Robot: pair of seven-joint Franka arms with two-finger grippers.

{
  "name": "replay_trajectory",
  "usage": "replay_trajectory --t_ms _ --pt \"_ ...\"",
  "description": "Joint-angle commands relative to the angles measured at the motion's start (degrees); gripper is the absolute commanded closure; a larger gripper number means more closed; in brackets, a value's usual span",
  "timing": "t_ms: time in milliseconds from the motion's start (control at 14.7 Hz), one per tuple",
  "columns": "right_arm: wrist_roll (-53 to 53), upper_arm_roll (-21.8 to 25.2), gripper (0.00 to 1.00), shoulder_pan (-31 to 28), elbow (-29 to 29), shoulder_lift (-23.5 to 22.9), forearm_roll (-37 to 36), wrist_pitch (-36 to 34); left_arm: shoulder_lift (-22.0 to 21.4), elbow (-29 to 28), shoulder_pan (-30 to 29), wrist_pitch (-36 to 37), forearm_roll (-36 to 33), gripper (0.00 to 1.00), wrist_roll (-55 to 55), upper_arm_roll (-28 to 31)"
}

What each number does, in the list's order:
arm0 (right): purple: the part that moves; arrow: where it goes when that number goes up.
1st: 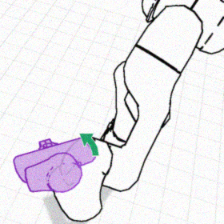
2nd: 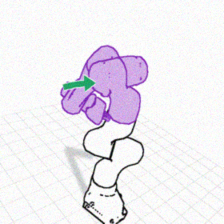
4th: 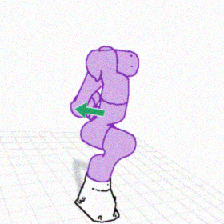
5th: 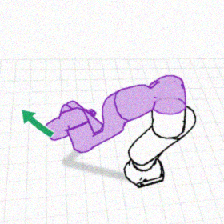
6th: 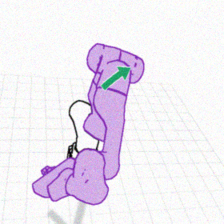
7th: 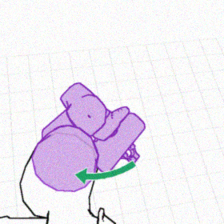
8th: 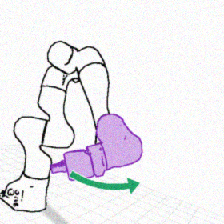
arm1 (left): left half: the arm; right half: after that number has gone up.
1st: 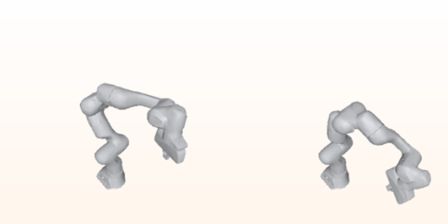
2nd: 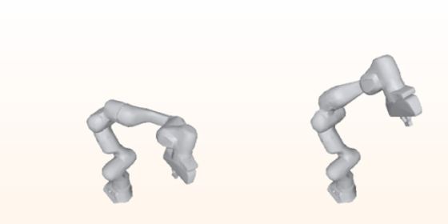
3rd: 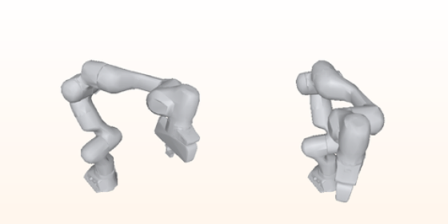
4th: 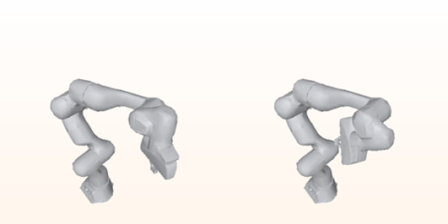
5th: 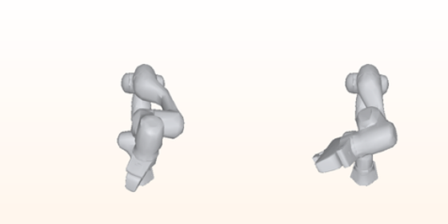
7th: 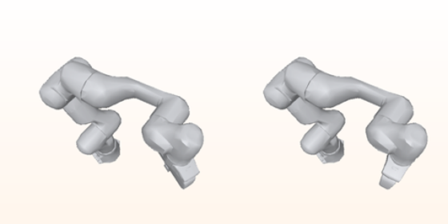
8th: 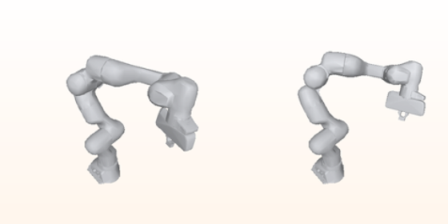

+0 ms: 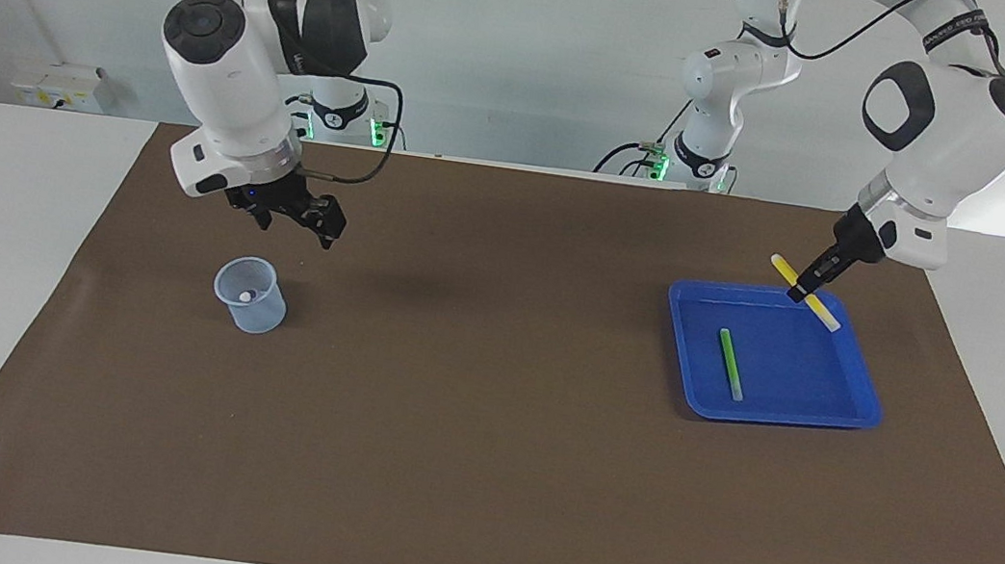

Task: Right arm passes pens to left for tray arrangement
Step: 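Lower the yellow pen into the tray and open the left gripper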

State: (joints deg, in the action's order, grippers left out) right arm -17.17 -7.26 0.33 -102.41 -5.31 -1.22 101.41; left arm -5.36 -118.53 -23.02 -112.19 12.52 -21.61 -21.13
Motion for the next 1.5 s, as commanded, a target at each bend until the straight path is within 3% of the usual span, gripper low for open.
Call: replay_trajectory --t_ms 0,204,545,953,1021,1089,1157,1429 --pt "6.34 0.31 0.00 -0.24 -7.26 1.80 -5.35 7.98 5.52 -1.96 -0.27 -5.21 -4.23 1.00 10.16 -0.23" --pt "10.82 1.37 0.00 -0.42 -9.47 -0.04 -7.92 13.88 10.62 -2.76 -0.80 -9.00 -9.16 1.00 19.30 -0.23" --pt "21.81 4.44 0.05 -0.77 -15.18 0.65 -8.89 22.76 15.02 -4.52 -0.80 -14.28 -14.00 1.00 22.48 -0.23" --pt "27.72 4.62 0.11 -1.03 -16.06 -0.22 -8.89 28.14 16.09 -4.52 -1.06 -15.78 -14.27 1.00 23.63 -0.23" --pt "28.15 4.62 0.12 -0.95 -16.33 -0.22 -8.89 28.22 16.09 -4.52 -1.06 -15.78 -14.27 0.82 23.63 -0.23" --pt "28.68 4.62 0.13 -0.95 -16.50 -0.22 -8.89 28.22 16.00 -4.52 -1.06 -15.78 -14.27 0.36 23.54 -0.23" --pt "29.03 4.62 0.14 -0.95 -16.68 -0.14 -8.89 28.22 16.08 -4.52 -1.06 -15.78 -14.27 0.00 23.54 -0.23" --pt "29.56 4.62 0.25 -0.95 -17.82 0.13 -8.89 29.97 16.00 -4.52 -1.06 -15.87 -14.27 0.00 23.19 -0.23"
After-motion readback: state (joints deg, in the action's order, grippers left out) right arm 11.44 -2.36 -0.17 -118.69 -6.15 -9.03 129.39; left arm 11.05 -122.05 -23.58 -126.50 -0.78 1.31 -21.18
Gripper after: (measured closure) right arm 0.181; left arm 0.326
